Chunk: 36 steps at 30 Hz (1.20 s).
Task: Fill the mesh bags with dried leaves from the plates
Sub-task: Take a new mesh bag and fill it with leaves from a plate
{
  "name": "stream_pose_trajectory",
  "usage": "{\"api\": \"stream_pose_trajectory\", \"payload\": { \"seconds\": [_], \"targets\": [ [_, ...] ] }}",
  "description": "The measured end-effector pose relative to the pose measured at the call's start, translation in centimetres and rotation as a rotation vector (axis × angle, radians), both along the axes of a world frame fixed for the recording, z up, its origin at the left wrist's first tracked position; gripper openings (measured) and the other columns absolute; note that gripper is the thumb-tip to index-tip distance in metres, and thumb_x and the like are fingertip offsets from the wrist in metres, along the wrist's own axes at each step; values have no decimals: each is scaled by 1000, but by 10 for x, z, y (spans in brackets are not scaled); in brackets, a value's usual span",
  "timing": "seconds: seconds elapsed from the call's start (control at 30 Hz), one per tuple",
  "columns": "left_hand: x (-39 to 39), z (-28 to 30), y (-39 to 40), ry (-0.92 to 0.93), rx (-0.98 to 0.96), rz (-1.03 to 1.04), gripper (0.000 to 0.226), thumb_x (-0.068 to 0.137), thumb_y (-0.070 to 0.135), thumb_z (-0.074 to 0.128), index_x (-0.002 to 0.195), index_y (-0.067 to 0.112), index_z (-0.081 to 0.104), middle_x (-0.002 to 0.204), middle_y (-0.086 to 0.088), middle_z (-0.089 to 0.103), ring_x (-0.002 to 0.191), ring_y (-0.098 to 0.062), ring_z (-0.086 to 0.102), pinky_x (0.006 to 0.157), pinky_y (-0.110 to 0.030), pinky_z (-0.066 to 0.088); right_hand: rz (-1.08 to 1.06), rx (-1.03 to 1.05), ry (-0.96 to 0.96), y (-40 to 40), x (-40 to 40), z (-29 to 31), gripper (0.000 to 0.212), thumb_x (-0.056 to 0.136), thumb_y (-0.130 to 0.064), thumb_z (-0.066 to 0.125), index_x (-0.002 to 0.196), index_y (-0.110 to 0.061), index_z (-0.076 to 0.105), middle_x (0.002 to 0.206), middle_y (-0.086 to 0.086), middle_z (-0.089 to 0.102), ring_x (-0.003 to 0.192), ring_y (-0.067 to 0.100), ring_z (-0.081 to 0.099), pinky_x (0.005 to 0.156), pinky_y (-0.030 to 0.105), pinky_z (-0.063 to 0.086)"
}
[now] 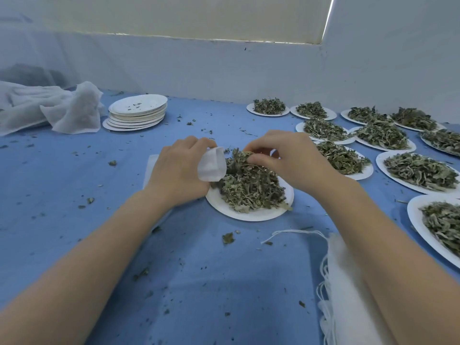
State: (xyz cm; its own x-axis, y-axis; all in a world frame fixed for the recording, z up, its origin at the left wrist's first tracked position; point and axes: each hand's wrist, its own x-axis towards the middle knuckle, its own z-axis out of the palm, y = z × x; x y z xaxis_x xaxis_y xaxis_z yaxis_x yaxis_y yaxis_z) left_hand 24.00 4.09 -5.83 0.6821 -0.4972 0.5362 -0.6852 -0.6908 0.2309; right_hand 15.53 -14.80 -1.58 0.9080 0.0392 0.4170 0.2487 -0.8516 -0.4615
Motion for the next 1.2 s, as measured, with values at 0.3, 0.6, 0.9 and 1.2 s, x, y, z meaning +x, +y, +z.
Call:
{"api": "stream_pose_trajectory", "payload": {
  "seconds": [0.3, 0.6, 0.9, 1.2],
  "targets": [
    [-9, 1, -8, -26, -38, -33, 50, 65, 22, 74, 111, 12, 59, 95, -7, 60, 89, -32, 56, 77, -39, 42, 115, -150, -142, 23, 4, -4, 15, 84, -12, 67, 97, -14, 75, 95, 4, 66, 79, 11, 51, 77, 24, 42],
    [-18, 5, -12, 3, -146, -7, 46, 71, 23, 69, 113, 10, 58, 98, -9, 60, 88, -30, 55, 69, -27, 28, 105, 515, -108, 41, 2, -10, 30, 78, 1, 66, 82, -26, 53, 84, -10, 68, 78, 0, 65, 74, 15, 52],
    [-18, 10, -9, 77, -260, -15, 45, 75, 25, 67, 118, 14, 56, 112, -2, 61, 97, -25, 54, 81, -36, 41, -17, 317, 146, 28, -5, -9, 41, 84, -32, 62, 122, -40, 52, 115, -14, 57, 93, -1, 59, 89, 24, 46],
    [-18, 9, -9, -1, -194, -10, 44, 74, 20, 70, 115, 9, 58, 102, -10, 61, 91, -31, 55, 75, -33, 37, -31, 607, 47, 25, -2, -7, 18, 80, -16, 73, 92, -28, 69, 79, 0, 69, 72, 15, 71, 88, 34, 54]
  ]
}}
